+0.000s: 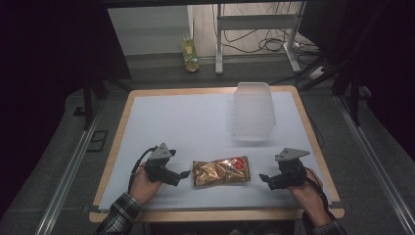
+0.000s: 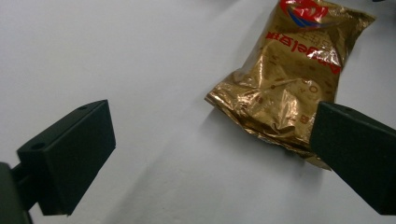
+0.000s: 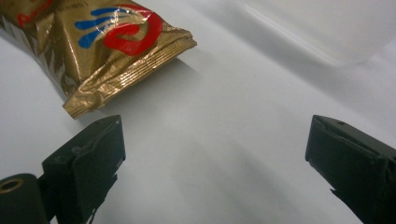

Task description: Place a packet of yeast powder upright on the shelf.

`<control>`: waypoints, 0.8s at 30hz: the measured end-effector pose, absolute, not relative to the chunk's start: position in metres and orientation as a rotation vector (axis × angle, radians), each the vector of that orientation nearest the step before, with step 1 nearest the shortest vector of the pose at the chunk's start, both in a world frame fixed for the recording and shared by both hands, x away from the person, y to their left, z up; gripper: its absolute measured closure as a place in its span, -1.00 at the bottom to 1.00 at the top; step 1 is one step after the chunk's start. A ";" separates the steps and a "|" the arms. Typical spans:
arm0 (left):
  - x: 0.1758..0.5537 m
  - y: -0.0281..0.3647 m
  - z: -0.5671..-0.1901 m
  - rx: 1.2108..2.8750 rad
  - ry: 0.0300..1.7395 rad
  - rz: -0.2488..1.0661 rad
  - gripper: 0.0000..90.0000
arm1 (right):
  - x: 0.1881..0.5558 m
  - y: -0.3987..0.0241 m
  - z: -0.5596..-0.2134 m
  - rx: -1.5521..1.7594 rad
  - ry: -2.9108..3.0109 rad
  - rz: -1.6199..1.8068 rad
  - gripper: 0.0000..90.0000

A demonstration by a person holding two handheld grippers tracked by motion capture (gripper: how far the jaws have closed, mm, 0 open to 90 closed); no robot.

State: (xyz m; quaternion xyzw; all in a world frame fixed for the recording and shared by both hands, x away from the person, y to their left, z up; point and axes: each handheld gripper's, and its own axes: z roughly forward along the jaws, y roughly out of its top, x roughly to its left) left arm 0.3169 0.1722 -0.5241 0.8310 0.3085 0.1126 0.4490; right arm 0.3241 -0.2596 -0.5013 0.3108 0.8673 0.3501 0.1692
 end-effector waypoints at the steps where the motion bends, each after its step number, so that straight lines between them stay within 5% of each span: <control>1: 0.317 0.172 -0.524 2.056 0.763 0.278 -0.98 | 0.324 -0.260 -0.501 0.883 2.465 0.995 -0.88; 24: 0.319 0.166 -0.527 2.083 0.784 0.250 -0.91 | 0.324 -0.253 -0.509 0.866 2.501 0.952 -0.94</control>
